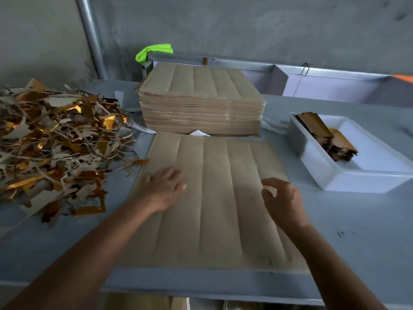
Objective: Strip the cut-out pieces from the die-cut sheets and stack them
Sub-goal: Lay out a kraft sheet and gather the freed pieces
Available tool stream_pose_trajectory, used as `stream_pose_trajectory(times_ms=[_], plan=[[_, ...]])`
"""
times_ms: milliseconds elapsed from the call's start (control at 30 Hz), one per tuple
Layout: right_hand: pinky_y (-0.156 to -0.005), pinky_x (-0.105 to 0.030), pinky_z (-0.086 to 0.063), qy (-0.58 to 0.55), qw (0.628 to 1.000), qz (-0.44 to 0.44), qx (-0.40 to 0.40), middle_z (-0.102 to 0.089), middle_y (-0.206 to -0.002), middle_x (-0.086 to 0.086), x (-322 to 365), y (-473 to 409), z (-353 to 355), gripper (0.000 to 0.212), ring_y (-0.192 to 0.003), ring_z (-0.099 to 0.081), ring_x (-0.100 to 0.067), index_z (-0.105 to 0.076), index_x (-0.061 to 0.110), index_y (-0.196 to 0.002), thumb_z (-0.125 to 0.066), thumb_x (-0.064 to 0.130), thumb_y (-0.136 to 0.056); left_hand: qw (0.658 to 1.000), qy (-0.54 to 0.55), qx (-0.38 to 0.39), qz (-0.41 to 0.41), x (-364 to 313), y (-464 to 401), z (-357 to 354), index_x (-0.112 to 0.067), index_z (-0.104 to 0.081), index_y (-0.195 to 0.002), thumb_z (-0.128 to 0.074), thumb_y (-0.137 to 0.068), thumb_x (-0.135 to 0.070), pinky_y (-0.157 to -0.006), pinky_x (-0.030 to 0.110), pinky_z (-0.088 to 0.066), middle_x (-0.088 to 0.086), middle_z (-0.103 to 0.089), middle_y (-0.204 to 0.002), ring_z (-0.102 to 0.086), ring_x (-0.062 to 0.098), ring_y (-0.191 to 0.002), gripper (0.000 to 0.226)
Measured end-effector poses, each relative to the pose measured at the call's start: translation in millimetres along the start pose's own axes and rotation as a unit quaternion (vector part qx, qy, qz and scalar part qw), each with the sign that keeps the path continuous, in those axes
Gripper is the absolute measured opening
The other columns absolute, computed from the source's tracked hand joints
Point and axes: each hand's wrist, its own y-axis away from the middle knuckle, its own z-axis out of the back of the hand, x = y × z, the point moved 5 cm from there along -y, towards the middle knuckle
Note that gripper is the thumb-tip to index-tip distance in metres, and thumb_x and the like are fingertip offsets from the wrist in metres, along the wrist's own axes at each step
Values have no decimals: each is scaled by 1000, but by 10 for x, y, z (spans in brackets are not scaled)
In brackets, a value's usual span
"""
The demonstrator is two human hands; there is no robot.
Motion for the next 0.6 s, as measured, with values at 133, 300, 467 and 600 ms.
stream_pose_trajectory(times_ms=[133,300,467,600], plan=[[-85,-36,-45,121,987,-105,18,-62,-117,-18,-484,60,217,27,-108,-55,-33,-59,0,-115,-55,11,-91,989,-51,-22,135,131,86,164,-14,-34,-142,-28,-99,-48,-112,46,-22,15,-18,-153,-18,33,-140,56],[-92,-36,-46,30,989,-144,10,-63,-120,-15,-636,102,329,30,-106,-60,-30,-62,4,-120,-53,7,-91,973,64,-57,-214,-1158,757,142,-26,-41,-142,-47,-80,-71,-111,29,-15,3,-21,-156,-23,19,-140,77],[-69,-19,-48,-137,975,-173,-9,-67,-109,-8,-717,211,381,27,-83,-60,-12,-66,7,-115,-54,5,-90,941,21,-62,-331,-1919,1046,-9,-20,-55,-125,-60,-65,-76,-102,27,-14,4,-36,-142,-30,20,-129,82],[-71,-41,-54,-207,956,-205,-35,-69,-98,-17,-853,384,465,18,-84,-62,-28,-73,7,-91,-57,2,-85,942,32,-85,-323,-2020,942,-106,-23,-52,-121,-58,-70,-73,-97,27,-30,-7,-45,-126,-38,12,-116,71]])
